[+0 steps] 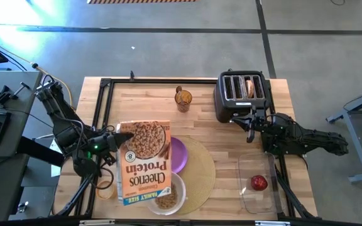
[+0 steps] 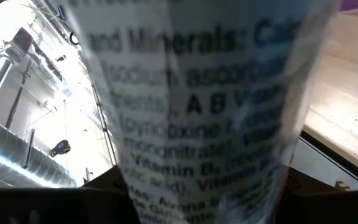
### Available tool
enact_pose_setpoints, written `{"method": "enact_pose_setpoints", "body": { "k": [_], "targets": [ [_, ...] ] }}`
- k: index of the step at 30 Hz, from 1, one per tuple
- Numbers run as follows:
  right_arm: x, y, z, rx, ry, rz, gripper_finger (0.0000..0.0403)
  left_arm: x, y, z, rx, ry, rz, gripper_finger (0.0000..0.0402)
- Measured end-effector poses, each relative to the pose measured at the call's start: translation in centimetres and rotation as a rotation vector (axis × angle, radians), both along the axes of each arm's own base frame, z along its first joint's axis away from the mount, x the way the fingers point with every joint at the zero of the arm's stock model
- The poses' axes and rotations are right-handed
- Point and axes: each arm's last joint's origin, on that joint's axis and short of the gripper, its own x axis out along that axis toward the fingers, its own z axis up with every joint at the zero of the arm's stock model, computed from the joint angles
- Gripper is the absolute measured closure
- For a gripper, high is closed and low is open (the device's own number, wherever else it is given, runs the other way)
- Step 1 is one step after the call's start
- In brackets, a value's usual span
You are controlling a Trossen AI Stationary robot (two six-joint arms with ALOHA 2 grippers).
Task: Arrange a breakfast setting
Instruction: Pour the cereal from the cereal box into the white bowl
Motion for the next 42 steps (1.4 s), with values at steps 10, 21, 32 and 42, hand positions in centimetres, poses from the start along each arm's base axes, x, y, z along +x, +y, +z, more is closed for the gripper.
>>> {"method": "enact_pose_setpoints", "body": {
  "k": [10,21,32,42],
  "targets": [
    [0.00,0.00,0.00,0.000,0.000,0.000,0.0402,-0.03,0.95,0.44,-0.013,-0.015,0.034,0.0225],
    [0.02,0.00,-0.03,0.005,0.002,0.000,0.0402,0.13,0.10,-0.04,0.019,0.019,-0.002,0.0229],
    [0.05,-0.01,-0.07,0.003,0.009,0.000,0.0402,0.14,0.53,0.18,0.008,0.003,0.020,0.0252],
    [0.05,-0.01,-0.07,0.002,0.009,0.000,0.0402,0.13,0.52,0.18,-0.021,-0.009,0.026,0.0252]
  ]
}}
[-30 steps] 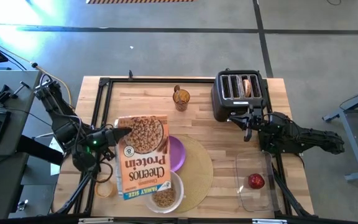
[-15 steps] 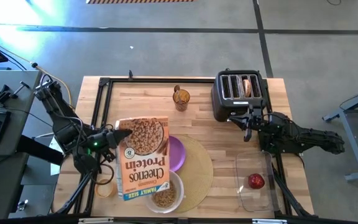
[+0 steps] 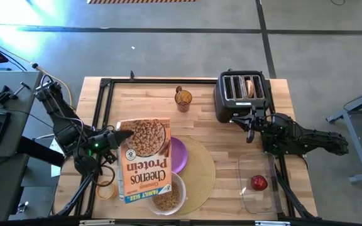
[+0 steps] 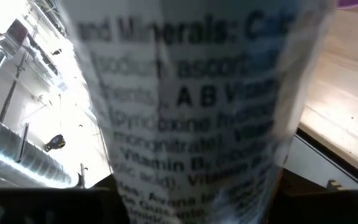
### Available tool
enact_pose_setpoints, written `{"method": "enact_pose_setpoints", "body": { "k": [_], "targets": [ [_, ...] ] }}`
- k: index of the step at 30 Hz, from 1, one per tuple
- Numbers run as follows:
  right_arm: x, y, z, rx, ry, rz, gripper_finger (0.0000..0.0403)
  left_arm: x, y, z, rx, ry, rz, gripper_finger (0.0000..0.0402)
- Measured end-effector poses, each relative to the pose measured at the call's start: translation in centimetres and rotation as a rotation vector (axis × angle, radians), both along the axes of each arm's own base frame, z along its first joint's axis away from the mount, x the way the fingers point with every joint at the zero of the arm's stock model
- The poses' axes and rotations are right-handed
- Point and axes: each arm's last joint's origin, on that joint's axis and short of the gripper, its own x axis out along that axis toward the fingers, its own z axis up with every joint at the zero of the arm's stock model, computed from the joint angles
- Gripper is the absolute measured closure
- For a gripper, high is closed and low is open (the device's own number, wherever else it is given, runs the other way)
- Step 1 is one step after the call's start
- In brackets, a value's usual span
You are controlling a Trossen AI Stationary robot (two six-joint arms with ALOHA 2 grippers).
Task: Arrange a breakfast setting
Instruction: Pour the cereal from the cereal box into the white bowl
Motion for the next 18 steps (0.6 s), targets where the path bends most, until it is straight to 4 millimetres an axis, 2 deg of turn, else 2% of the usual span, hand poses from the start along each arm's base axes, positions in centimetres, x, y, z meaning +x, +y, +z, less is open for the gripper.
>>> {"method": "enact_pose_setpoints", "body": {
  "k": [18],
  "targets": [
    [0.0,0.0,0.0,0.000,0.000,0.000,0.0402,-0.8,1.1,0.8,-0.138,-0.087,0.029,0.0252]
  ]
}}
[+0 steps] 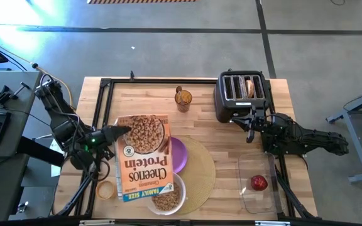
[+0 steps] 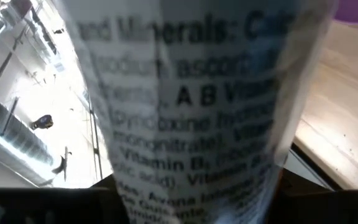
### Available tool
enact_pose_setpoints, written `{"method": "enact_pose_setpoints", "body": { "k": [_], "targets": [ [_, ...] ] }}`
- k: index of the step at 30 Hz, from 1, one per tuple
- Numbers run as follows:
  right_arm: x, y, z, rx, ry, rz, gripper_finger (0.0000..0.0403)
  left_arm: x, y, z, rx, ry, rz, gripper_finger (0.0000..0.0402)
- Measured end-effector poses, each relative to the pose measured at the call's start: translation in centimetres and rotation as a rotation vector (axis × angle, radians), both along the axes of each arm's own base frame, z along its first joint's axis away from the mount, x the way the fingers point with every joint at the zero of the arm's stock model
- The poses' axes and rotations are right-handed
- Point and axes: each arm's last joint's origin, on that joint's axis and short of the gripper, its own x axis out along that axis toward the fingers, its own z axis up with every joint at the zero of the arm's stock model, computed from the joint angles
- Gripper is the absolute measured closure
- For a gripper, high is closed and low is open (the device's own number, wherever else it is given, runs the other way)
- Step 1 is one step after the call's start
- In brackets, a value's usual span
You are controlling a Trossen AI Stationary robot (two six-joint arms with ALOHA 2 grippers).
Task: Arrange a breakfast setting
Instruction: Pour the cereal from the cereal box into the white bowl
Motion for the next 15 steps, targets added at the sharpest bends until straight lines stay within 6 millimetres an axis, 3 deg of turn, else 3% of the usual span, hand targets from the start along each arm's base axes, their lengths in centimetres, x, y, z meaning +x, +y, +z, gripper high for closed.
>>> {"method": "enact_pose_setpoints", "body": {
  "k": [15],
  "targets": [
    [0.00,0.00,0.00,0.000,0.000,0.000,0.0402,-0.37,0.48,-0.19,-0.095,-0.034,0.035,0.0252]
  ]
}}
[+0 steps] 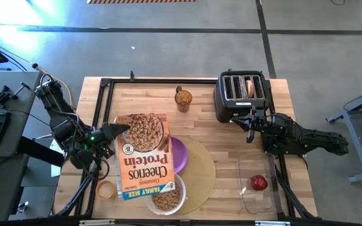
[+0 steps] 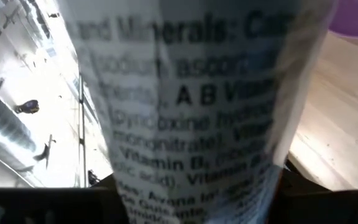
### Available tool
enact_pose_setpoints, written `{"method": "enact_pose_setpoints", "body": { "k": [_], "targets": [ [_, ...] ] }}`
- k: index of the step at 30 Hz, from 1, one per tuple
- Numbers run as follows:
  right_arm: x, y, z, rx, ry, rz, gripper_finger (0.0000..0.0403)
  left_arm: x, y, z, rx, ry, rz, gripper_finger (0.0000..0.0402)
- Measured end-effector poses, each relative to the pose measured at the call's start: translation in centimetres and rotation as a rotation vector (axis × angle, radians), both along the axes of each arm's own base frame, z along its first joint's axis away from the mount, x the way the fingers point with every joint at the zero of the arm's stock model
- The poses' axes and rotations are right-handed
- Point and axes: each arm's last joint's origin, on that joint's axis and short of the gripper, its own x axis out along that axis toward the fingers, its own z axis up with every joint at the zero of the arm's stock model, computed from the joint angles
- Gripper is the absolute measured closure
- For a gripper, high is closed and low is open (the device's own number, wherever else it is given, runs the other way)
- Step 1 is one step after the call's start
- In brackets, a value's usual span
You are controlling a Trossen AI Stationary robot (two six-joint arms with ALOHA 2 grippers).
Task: Arrange a breakfast setting
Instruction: Pour the cereal from the cereal box into the white bowl
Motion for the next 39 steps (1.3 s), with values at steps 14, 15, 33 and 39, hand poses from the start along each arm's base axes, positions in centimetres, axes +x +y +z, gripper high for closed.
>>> {"method": "enact_pose_setpoints", "body": {
  "k": [14,15,33,39],
  "targets": [
    [0.00,0.00,0.00,0.000,0.000,0.000,0.0402,-0.03,0.02,-0.06,-0.160,-0.068,0.038,0.0252],
    [0.00,0.00,0.00,0.000,0.000,0.000,0.0402,-0.03,0.02,-0.06,-0.173,-0.075,0.041,0.0252],
    [0.00,0.00,0.02,0.010,-0.004,0.000,0.0402,-0.02,0.02,-0.06,-0.483,-0.231,0.127,0.0252],
    [0.00,0.00,0.01,0.008,-0.003,0.000,0.0402,-0.03,0.04,-0.04,-0.586,-0.288,0.158,0.0252]
  ]
}}
